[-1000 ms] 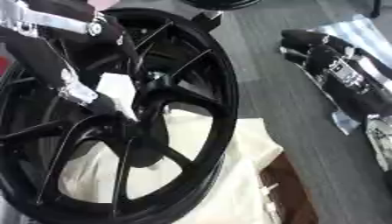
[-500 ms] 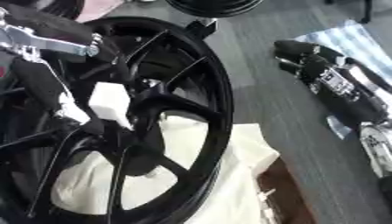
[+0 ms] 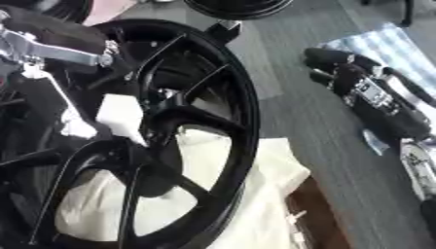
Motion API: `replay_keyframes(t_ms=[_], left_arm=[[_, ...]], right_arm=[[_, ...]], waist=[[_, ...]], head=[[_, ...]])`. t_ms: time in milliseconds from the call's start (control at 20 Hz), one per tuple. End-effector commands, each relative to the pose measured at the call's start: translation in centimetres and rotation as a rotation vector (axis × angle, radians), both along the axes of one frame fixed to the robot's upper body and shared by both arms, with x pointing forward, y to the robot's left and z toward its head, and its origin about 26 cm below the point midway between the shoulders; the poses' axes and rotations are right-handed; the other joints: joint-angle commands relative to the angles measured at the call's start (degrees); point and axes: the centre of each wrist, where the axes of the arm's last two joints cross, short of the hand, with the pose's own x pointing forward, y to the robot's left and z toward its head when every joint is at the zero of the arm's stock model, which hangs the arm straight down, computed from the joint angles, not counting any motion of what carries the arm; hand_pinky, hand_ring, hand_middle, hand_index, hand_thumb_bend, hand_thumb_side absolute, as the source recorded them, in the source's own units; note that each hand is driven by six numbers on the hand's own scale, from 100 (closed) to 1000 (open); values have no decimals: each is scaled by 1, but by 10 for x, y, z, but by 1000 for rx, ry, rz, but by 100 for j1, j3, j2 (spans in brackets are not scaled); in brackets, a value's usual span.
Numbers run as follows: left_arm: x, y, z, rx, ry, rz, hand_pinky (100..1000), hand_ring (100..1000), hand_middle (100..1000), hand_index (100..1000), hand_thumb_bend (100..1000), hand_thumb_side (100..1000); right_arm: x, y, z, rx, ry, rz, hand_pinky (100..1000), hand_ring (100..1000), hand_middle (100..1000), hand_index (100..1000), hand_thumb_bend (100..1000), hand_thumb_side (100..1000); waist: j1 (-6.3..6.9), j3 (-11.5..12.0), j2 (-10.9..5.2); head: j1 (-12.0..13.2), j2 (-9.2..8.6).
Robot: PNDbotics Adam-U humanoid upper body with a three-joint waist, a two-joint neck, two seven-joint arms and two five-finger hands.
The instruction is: Pull the pin out of the wheel hub.
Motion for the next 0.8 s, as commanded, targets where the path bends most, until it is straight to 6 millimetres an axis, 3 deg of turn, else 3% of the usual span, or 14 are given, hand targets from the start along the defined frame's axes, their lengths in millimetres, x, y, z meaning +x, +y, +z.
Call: replay_keyframes(t_ms=[50,250,550,700,800], left_arm=[[-5,3,10,-24,-8,3,839,717,570,694,349,259],[-4,1,7,-16,1,1,835,705,555,678,359,258],[-4,1,7,-24,5,2,800,634,469,569,302,103],[-7,2,11,-42,4,13,765,585,411,509,216,123],[-8,3,16,-72,8,27,717,528,331,433,100,168]], right_arm=[[-2,1,9,-14,-28,5,1000,1000,937,862,100,689],[-2,2,9,-10,-31,8,1000,1000,937,862,100,688],[-2,1,10,-3,-34,7,1000,1000,938,863,100,689],[-2,1,10,-2,-33,8,1000,1000,938,863,100,689],[-2,1,9,-2,-33,7,1000,1000,938,863,100,690]], waist=[[-33,-12,-90],[-38,-39,-87],[-50,-45,-76],[-56,-42,-76],[-62,-38,-77]], head=[[14,-69],[29,-69],[34,-70],[35,-54],[31,-60]])
